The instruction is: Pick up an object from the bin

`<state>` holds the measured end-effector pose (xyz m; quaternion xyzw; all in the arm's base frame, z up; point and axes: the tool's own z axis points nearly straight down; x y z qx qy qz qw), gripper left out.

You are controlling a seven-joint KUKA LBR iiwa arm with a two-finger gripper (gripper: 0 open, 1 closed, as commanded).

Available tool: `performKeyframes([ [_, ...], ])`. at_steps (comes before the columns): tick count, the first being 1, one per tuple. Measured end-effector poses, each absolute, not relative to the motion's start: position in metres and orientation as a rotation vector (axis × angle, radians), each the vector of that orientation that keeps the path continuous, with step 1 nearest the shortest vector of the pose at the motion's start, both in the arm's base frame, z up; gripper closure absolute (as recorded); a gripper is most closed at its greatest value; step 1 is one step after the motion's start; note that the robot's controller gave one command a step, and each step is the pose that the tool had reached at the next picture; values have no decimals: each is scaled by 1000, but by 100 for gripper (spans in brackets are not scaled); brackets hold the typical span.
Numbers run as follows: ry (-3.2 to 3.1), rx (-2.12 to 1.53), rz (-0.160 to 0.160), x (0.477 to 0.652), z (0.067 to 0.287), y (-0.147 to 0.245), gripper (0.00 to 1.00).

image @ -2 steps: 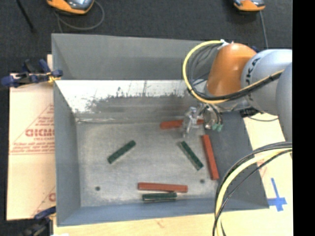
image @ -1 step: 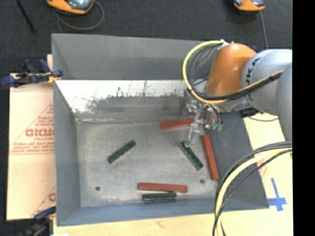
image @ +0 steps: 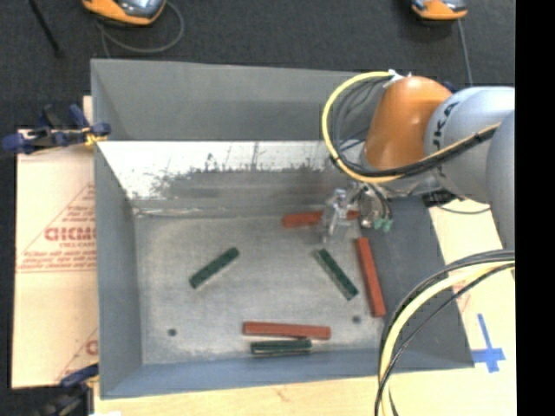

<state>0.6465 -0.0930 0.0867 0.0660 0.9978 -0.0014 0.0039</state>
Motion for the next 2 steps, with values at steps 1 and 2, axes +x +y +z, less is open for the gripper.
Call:
performKeyframes([
  [1, 3127, 206, -5, 647, 87, -93, 0],
  [2, 3127, 206, -5, 647, 87, -93, 100],
])
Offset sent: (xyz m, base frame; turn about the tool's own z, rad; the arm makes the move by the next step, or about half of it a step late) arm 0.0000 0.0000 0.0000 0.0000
